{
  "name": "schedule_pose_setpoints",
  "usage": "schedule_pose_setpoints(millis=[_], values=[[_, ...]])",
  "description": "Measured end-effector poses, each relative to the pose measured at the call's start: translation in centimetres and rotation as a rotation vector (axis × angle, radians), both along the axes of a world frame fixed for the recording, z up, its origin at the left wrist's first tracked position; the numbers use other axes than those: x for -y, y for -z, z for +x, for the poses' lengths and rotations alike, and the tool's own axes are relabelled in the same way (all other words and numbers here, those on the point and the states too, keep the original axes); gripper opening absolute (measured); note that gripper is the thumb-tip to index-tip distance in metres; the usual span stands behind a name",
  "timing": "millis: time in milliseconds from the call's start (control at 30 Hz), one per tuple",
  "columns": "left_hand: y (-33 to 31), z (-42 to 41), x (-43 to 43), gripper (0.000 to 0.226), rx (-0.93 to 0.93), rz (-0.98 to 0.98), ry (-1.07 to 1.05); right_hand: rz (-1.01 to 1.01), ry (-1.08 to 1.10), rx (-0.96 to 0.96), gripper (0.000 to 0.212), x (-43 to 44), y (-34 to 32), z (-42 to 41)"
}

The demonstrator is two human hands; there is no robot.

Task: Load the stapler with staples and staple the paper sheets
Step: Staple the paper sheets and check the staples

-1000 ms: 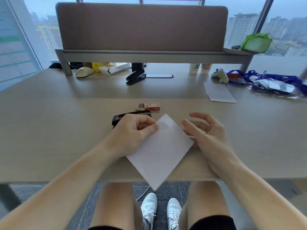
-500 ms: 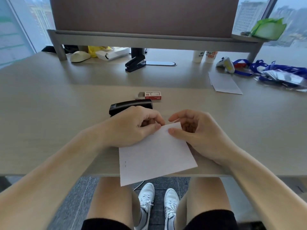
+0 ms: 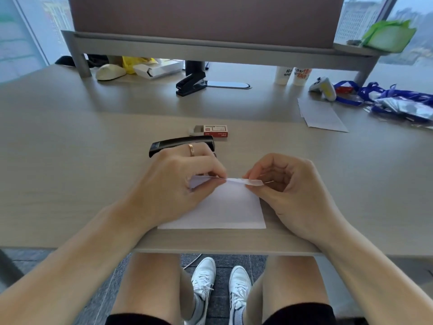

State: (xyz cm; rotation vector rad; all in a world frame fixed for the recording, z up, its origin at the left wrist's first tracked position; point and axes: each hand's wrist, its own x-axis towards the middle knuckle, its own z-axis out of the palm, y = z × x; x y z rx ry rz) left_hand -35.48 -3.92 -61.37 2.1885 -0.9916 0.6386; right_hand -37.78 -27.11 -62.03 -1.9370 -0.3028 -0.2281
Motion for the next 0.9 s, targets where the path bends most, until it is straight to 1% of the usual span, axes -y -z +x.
schedule_pose_setpoints(millis=[100,233,433,567,900], values=[[0.1,0.0,0.36,0.009,0.086,0.017,-0.014,0.004,0.024,0.013,0.027,0.01,0.0,0.05],[0.13,0.09,0.57,0.009,0.169,0.027,-0.019,0.025,0.042,0.01,0.025,0.06,-0.07,0.02],[0.09,0.07,0.9,0.009,0.33,0.129,-0.1,0.009,0.041,0.0,0.028,-0.06,-0.02,0.25],[0.13,0.13,0.92,0.01,0.348,0.137,-0.118,0.01,0.047,0.001,0.025,-0.05,-0.02,0.19],[0.18,0.13,0.81,0.013,0.347,0.154,-0.111,0.019,0.054,-0.003,0.027,-0.17,-0.03,0.12]])
